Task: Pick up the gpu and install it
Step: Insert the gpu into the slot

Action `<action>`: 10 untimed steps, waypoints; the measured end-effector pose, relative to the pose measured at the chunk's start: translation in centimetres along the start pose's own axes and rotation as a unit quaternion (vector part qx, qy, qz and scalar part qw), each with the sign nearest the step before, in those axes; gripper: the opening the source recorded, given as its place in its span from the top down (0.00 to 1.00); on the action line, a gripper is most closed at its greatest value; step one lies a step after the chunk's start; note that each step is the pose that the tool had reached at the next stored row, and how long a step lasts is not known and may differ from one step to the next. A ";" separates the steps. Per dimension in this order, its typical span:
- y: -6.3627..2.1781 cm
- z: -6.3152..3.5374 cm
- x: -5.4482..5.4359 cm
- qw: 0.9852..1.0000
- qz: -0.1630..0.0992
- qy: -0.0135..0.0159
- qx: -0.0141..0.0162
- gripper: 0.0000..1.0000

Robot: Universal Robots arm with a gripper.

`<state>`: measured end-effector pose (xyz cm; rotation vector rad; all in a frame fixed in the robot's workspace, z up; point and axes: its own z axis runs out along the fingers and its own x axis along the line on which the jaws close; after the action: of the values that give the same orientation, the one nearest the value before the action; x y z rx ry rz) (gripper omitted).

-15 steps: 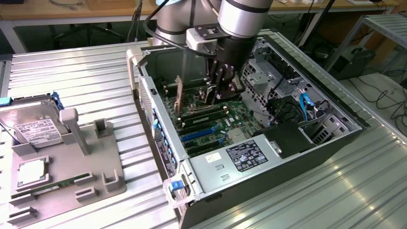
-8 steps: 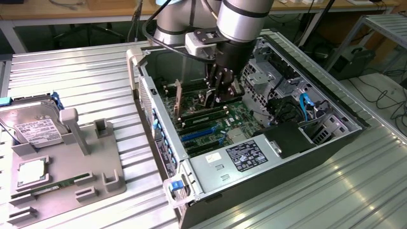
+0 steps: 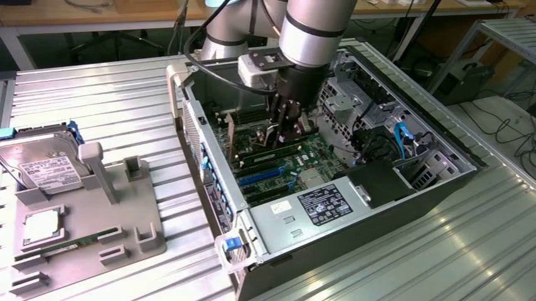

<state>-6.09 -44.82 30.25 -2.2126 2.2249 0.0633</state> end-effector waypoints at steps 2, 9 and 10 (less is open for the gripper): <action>0.01 0.23 0.4 1.000 0.000 0.000 0.000 0.72; 0.34 1.29 1.0 1.000 0.000 -0.002 0.000 0.72; 0.40 1.48 1.0 1.000 0.000 -0.002 0.000 0.72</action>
<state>-6.53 -45.77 28.75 -2.2109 2.2233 0.0668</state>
